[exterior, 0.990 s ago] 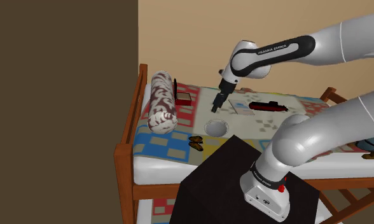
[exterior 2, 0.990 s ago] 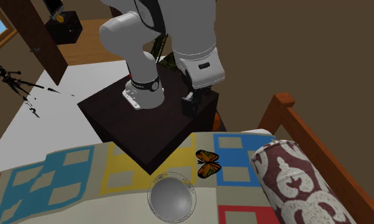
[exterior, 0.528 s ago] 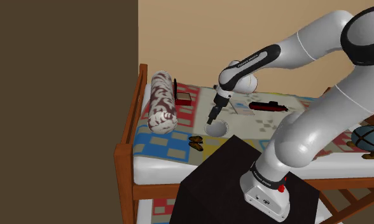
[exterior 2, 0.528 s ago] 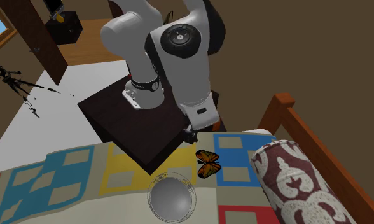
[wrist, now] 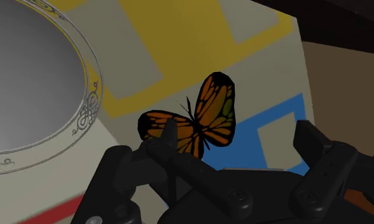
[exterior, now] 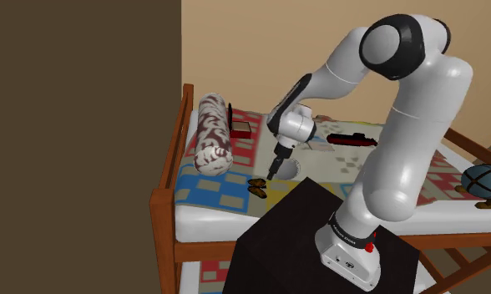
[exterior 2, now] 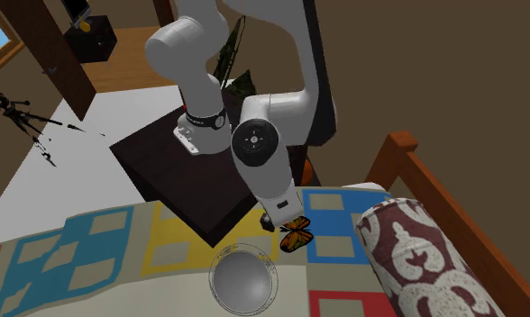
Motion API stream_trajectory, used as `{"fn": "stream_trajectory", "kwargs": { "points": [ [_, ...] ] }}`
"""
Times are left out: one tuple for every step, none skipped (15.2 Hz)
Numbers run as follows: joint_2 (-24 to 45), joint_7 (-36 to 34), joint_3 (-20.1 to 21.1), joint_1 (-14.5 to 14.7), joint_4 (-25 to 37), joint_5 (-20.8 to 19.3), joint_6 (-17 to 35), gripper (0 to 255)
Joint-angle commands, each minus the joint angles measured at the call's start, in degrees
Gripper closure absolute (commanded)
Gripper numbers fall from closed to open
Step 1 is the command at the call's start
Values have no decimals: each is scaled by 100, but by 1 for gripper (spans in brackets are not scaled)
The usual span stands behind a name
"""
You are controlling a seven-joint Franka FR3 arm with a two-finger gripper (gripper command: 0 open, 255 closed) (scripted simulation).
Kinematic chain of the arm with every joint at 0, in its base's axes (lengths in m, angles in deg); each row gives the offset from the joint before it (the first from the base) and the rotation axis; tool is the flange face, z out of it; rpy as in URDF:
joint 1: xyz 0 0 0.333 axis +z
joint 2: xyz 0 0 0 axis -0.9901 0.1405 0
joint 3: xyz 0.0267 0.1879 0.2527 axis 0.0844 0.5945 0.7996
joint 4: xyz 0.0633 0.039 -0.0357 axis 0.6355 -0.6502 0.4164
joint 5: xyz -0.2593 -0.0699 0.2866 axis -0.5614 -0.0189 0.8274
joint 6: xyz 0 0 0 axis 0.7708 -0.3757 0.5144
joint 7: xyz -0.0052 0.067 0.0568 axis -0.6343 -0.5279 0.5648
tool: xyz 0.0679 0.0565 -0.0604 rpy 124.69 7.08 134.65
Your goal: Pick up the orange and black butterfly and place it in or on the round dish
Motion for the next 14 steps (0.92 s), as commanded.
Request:
{"fn": "stream_trajectory", "kwargs": {
  "points": [
    [658, 804, 273, -188, 287, 842, -36, 0],
    [955, 1115, 435, -316, 428, 1156, -55, 0],
    [1046, 1205, 505, -378, 474, 1242, -55, 0],
    [1137, 1293, 583, -409, 502, 1372, -21, 0],
    [1228, 1381, 655, -435, 532, 1502, 12, 0],
    [1320, 1468, 728, -462, 563, 1630, 44, 0],
    [1411, 1555, 799, -488, 595, 1757, 75, 0],
    [1502, 1640, 869, -514, 629, 1882, 106, 0],
    [1593, 1724, 938, -540, 664, 2005, 136, 0],
    [1736, 1855, 1045, -580, 723, 2194, 183, 0],
    [1735, 1855, 1046, -581, 723, 2194, 183, 0],
    [1736, 1855, 1046, -581, 722, 2194, 183, 0],
    [1735, 1855, 1046, -581, 722, 2194, 183, 0],
    [1735, 1855, 1046, -581, 723, 2194, 183, 0]
  ]
}}
